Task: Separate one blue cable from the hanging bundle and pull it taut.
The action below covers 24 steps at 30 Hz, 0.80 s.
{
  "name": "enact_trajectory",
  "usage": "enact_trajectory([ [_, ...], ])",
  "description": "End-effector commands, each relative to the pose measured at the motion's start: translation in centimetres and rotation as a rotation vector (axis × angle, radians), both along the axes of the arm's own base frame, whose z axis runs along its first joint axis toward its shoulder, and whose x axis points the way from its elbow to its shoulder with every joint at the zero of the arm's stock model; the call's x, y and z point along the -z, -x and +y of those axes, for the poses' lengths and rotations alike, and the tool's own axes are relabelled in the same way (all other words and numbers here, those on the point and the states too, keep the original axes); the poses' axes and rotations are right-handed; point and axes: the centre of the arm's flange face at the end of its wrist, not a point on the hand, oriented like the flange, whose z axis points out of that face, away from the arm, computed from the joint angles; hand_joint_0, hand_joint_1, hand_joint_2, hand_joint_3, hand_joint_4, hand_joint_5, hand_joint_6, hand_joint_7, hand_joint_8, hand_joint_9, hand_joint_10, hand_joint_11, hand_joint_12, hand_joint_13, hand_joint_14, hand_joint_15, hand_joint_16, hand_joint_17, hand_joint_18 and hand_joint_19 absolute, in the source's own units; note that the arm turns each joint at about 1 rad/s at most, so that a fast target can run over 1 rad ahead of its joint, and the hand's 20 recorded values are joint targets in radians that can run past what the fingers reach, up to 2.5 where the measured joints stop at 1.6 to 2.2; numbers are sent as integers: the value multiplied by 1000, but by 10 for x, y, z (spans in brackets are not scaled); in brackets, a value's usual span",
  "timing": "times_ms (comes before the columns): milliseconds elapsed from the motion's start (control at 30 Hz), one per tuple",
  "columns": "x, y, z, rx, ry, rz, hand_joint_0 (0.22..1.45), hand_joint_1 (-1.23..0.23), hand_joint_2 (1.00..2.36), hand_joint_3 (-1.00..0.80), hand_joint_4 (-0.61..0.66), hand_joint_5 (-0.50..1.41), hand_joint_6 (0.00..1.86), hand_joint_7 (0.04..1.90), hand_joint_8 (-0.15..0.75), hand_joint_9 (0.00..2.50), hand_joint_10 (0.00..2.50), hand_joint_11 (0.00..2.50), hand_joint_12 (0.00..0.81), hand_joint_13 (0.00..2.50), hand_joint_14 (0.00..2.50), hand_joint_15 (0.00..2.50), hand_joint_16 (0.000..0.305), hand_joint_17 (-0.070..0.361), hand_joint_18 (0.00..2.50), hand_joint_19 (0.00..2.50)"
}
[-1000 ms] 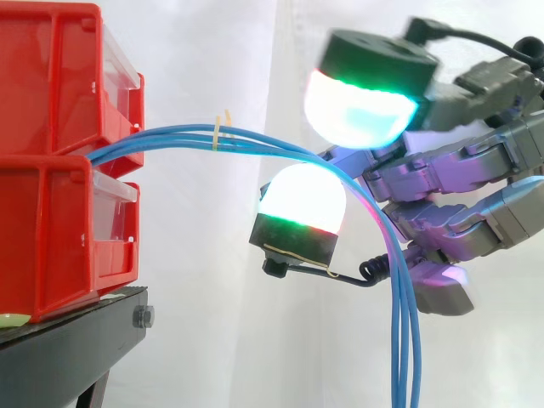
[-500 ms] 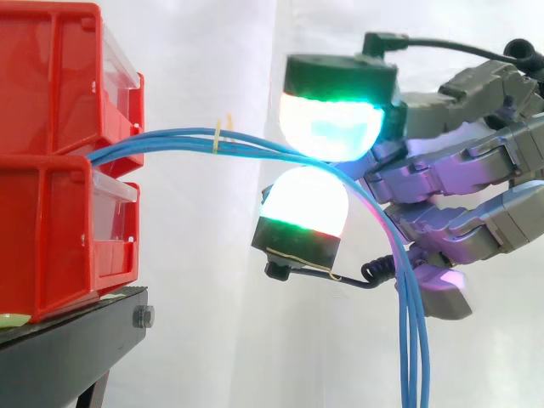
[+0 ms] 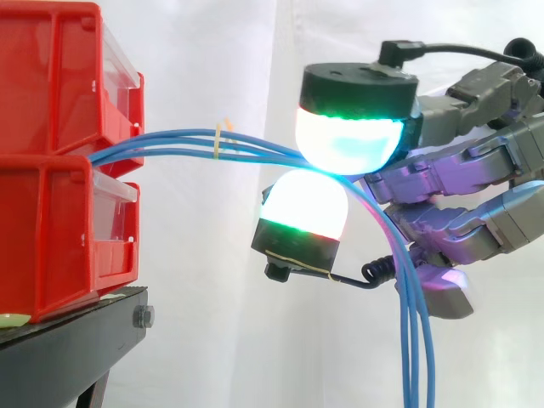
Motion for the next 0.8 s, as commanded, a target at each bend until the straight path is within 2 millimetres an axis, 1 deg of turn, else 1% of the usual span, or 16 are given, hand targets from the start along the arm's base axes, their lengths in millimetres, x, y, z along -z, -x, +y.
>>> enact_trajectory([
  [0,0,0,-1,1,0,-1,725,-905,1000,-500,21,154,503,1251,130,2339,34,841,313,1688,25,1033,40,89,1118,884],
  [100,0,0,0,0,0,1,631,-909,1000,-500,16,153,502,1254,130,2347,32,851,311,1689,26,1030,40,89,1119,883],
  [167,0,0,0,0,0,-1,580,-888,1000,-500,25,152,503,1254,137,2353,34,829,323,1694,25,1027,41,92,1131,875],
  [200,0,0,0,0,0,-1,531,-785,1000,-500,46,153,503,1252,147,2348,34,830,328,1709,25,1015,43,98,1148,854],
  [267,0,0,0,0,0,-1,503,-628,1000,-500,70,154,502,1273,153,2346,34,811,339,1719,24,1015,47,105,1160,845],
  [333,0,0,0,0,0,-1,505,-429,1000,-500,105,154,502,1319,172,2342,34,820,337,1716,24,1015,48,109,1138,855],
  [367,0,0,0,0,0,-1,524,-407,1000,-500,112,154,501,1342,180,2336,35,826,328,1706,24,1027,47,106,1113,880],
  [433,1,0,0,0,0,1,554,-388,1001,-476,121,154,500,1369,187,2324,32,843,323,1696,25,1041,47,105,1081,897],
  [467,0,0,0,0,0,-1,568,-391,1007,-401,119,152,504,1373,189,2317,36,859,323,1692,25,1038,46,104,1065,904],
  [500,0,0,0,0,0,-1,578,-399,1009,-358,124,155,500,1378,196,2331,34,830,337,1713,24,1017,50,113,1100,872],
  [533,0,0,0,0,0,-1,602,-453,1010,-303,130,157,501,1368,200,2346,34,815,353,1735,23,998,54,122,1147,835],
  [600,0,0,0,0,0,1,630,-533,1010,-221,131,158,501,1356,209,2354,34,804,349,1743,22,984,55,123,1164,821],
  [633,0,0,0,0,0,1,639,-554,1010,-205,133,158,501,1360,205,2354,33,816,356,1739,23,989,55,123,1160,823],
  [700,1,0,-1,1,1,2,664,-619,1013,-144,132,157,501,1350,205,2348,34,834,345,1726,23,994,52,117,1148,833],
  [767,0,0,-1,1,0,1,674,-639,1016,-129,127,157,500,1350,196,2336,36,848,344,1716,24,1008,50,112,1136,843],
])
